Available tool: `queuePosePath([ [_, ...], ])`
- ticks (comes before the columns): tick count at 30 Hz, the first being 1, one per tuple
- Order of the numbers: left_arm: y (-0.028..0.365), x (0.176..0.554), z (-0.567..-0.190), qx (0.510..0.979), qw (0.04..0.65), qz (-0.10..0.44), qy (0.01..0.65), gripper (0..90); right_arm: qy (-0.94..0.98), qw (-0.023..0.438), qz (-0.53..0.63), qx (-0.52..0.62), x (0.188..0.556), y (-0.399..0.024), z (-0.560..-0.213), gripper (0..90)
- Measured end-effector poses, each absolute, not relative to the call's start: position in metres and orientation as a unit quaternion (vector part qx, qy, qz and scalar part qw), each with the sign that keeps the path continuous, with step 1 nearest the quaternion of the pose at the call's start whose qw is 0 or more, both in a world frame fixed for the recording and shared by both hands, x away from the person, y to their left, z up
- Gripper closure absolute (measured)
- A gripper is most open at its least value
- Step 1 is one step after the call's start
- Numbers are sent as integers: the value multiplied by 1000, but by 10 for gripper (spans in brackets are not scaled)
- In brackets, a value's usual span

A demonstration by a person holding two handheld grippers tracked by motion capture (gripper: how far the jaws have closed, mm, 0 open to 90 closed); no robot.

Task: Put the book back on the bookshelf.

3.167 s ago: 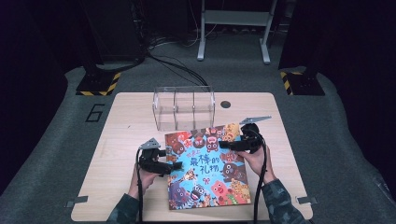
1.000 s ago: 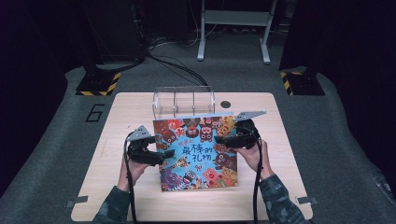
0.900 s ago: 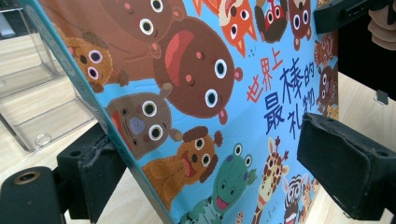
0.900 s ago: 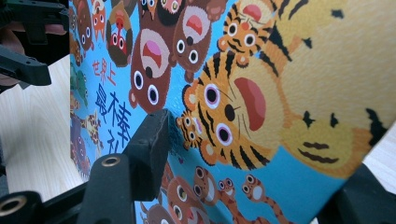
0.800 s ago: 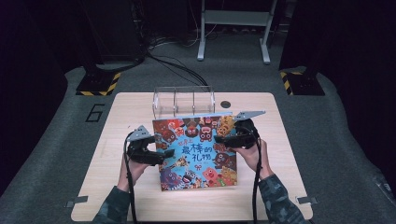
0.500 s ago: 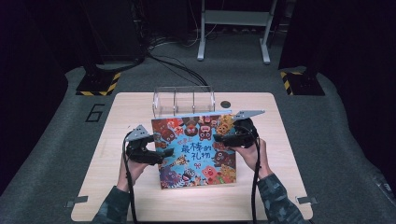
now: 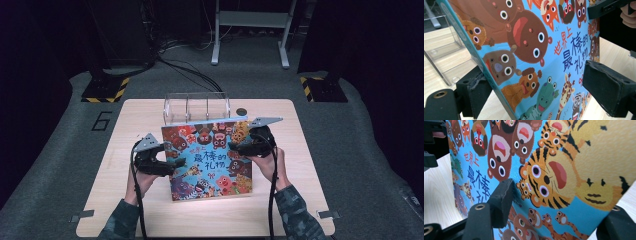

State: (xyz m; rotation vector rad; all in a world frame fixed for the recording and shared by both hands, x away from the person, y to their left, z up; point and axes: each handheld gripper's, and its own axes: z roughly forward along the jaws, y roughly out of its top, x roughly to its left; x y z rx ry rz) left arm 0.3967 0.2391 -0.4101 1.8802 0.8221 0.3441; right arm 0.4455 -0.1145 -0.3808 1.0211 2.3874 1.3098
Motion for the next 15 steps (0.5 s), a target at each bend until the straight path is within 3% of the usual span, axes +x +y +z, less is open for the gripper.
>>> queuePosePath([
  [15, 240, 394, -406, 777, 506, 163, 336, 116, 818, 154, 438, 339, 443, -108, -375, 383],
])
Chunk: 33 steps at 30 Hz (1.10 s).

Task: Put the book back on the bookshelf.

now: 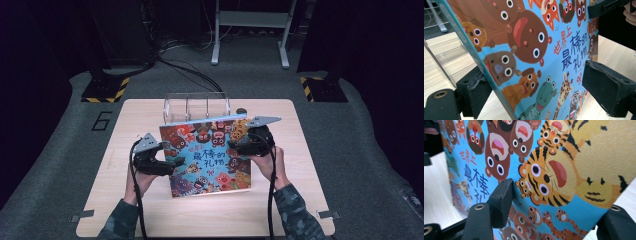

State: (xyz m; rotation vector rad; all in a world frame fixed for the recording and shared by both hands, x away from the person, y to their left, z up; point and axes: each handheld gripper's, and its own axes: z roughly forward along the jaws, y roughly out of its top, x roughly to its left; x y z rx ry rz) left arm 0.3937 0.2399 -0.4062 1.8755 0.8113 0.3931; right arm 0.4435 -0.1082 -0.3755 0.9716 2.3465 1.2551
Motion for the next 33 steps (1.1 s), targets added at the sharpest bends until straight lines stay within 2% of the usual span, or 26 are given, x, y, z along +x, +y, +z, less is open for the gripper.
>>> queuePosePath([
  [18, 242, 390, -405, 775, 504, 184, 332, 123, 817, 175, 443, 324, 442, -103, -373, 383],
  [26, 242, 388, -406, 775, 508, 183, 328, 97, 816, 178, 447, 320, 442, -103, -374, 382],
  [33, 244, 386, -404, 770, 512, 214, 315, 110, 810, 190, 459, 311, 442, -102, -374, 382],
])
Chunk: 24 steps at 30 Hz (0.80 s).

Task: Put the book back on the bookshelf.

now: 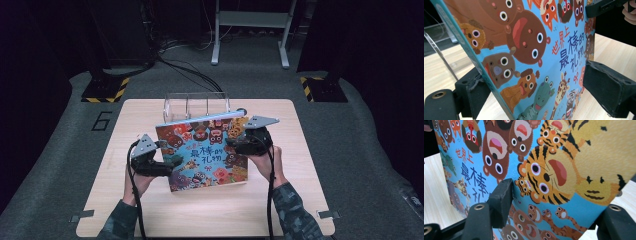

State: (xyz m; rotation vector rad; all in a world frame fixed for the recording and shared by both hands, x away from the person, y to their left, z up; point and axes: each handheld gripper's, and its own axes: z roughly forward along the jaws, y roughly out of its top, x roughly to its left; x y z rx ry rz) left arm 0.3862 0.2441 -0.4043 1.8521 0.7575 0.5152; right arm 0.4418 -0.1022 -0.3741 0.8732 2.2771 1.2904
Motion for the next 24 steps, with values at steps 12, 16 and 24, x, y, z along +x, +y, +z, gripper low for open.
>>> queuePosePath([
  [12, 250, 378, -406, 763, 519, 233, 308, 198, 817, 184, 459, 298, 443, -102, -372, 387],
  [16, 250, 377, -406, 762, 514, 245, 309, 243, 820, 181, 456, 295, 441, -103, -372, 394],
  [24, 251, 376, -405, 757, 506, 262, 320, 365, 824, 175, 451, 294, 442, -103, -371, 397],
])
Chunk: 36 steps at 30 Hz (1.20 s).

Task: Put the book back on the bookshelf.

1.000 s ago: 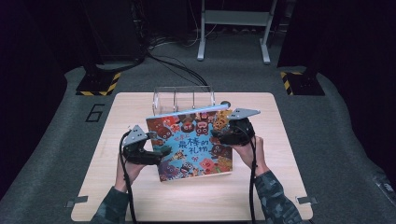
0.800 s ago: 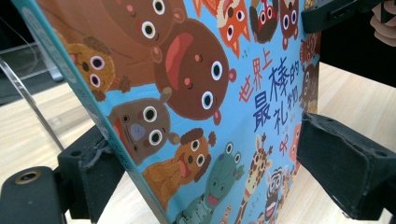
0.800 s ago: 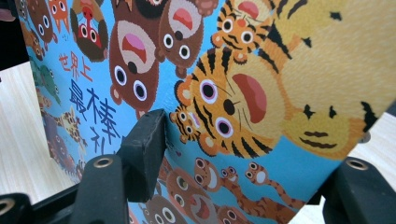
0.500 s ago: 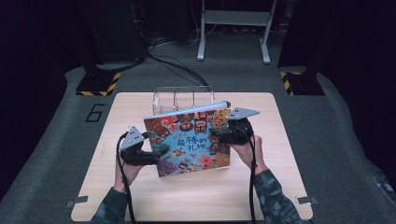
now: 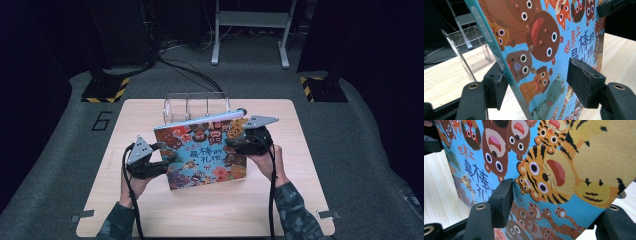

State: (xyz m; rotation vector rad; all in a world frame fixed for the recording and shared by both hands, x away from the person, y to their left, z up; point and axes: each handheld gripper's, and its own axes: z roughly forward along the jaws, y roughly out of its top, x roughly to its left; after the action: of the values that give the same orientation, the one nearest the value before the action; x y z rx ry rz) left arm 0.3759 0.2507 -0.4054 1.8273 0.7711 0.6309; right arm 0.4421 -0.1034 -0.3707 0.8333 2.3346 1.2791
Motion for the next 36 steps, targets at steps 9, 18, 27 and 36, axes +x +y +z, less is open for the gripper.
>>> queuePosePath([
  [9, 256, 374, -406, 743, 513, 271, 333, 538, 824, 175, 449, 297, 441, -103, -370, 396],
  [18, 260, 372, -408, 733, 524, 278, 332, 565, 824, 179, 448, 297, 443, -100, -370, 388],
  [27, 266, 370, -410, 729, 548, 258, 319, 580, 830, 171, 454, 277, 447, -101, -371, 387],
  [36, 270, 381, -408, 738, 574, 194, 298, 481, 824, 174, 463, 275, 446, -105, -373, 393],
])
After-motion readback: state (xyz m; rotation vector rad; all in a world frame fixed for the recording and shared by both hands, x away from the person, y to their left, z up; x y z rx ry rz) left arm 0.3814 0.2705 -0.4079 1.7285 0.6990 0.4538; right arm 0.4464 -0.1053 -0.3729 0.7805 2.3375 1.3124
